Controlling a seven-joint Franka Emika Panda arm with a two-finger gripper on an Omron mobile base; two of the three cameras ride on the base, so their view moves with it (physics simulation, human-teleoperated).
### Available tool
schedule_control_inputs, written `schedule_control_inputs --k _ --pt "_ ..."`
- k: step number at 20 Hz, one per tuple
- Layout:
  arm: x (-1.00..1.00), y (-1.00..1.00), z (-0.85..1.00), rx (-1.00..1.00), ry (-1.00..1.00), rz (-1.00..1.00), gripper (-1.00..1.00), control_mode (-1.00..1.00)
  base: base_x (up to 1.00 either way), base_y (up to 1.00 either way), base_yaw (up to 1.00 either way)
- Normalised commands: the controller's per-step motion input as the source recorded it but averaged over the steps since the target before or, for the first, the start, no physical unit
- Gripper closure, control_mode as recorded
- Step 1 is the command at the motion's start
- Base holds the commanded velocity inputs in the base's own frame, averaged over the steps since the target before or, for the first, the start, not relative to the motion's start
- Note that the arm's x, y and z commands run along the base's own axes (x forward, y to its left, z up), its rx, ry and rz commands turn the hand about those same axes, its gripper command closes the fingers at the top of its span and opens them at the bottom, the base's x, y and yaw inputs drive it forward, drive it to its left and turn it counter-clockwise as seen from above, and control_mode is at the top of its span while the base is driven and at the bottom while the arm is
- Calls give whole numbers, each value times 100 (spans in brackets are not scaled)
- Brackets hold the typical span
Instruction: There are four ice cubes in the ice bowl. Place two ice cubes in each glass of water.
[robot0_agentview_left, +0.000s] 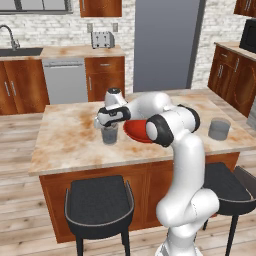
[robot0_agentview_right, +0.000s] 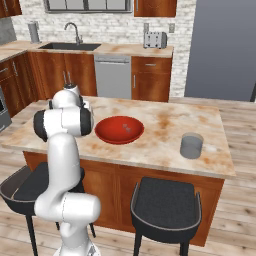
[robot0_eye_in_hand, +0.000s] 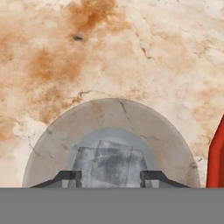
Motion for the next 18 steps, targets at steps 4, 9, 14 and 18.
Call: schedule_control_inputs --k 4,9,14,18 --pt "3 0 0 0 0 5 -100 -100 0 0 0" --pt "5 0 1 0 0 5 -100 -100 0 0 0" --pt "3 0 5 0 0 4 -100 -100 0 0 0" --pt "0 0 1 0 0 3 -100 -100 0 0 0"
